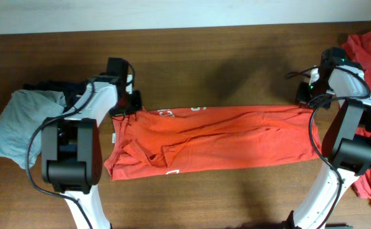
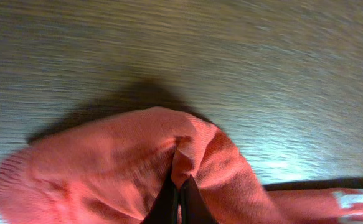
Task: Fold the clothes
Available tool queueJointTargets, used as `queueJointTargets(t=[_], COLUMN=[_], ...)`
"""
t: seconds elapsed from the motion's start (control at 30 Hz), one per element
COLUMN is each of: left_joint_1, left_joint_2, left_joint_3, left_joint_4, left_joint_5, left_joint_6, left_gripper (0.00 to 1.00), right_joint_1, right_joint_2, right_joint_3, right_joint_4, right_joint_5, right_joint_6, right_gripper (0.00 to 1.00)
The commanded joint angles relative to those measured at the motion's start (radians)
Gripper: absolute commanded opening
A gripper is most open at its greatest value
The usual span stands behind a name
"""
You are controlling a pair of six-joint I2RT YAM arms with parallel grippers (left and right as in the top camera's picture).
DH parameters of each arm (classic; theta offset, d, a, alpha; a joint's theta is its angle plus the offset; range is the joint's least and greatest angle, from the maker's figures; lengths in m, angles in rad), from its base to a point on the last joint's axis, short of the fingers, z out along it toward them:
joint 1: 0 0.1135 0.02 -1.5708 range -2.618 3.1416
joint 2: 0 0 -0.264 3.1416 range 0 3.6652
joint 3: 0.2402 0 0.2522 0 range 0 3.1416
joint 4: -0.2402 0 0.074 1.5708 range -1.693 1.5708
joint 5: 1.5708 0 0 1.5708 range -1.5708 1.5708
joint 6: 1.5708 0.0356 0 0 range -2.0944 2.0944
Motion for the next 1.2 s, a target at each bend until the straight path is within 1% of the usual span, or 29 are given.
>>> queueJointTargets(t=[0.0,0.2,0.27,0.67,0.8,0.83,0.87,0.93,1.0,1.03,1.1,1.17], left_joint_1=[0.061,0.089,0.095,0.097,0.097,0.097,0.097,0.097,0.097,0.097,0.097,0.097], left_joint_2=[-0.064,-0.09,-0.09,-0.09,-0.09,-0.09,-0.09,-0.09,-0.093,-0.102,-0.119,-0.138], left_joint_3=[0.002,0.001,0.001,0.001,0.001,0.001,0.003,0.012,0.026,0.039,0.057,0.077], left_joint_4=[-0.001,-0.002,-0.007,-0.027,-0.025,-0.023,-0.023,-0.023,-0.027,-0.035,-0.048,-0.064], left_joint_5=[-0.05,-0.051,-0.051,-0.076,-0.074,-0.074,-0.074,-0.074,-0.074,-0.072,-0.065,-0.047], left_joint_6=[0.002,0.003,0.002,0.002,0.003,0.003,0.003,0.013,0.034,0.037,0.055,0.088], left_gripper=[0.0,0.0,0.01,0.01,0.0,0.01,0.02,0.17,0.27,0.37,0.44,0.46], right_joint_1=[-0.01,-0.01,-0.014,-0.053,-0.055,-0.055,-0.055,-0.055,-0.055,-0.055,-0.056,-0.056], right_joint_2=[0.022,0.022,0.022,0.022,0.021,0.019,0.016,0.004,-0.012,-0.03,-0.061,-0.093], right_joint_3=[0.005,0.005,0.005,0.005,0.005,0.005,0.005,0.006,0.008,0.008,0.008,0.008], right_joint_4=[0.053,0.101,0.102,0.094,0.077,0.071,0.067,0.058,0.05,0.05,0.047,0.045], right_joint_5=[0.056,0.057,0.056,0.055,0.052,0.047,0.034,-0.006,-0.031,-0.04,-0.039,-0.04], right_joint_6=[0.016,0.032,0.062,0.087,0.086,0.084,0.084,0.083,0.084,0.084,0.084,0.084], right_gripper=[0.04,0.04,0.04,0.04,0.06,0.09,0.11,0.2,0.3,0.35,0.4,0.45])
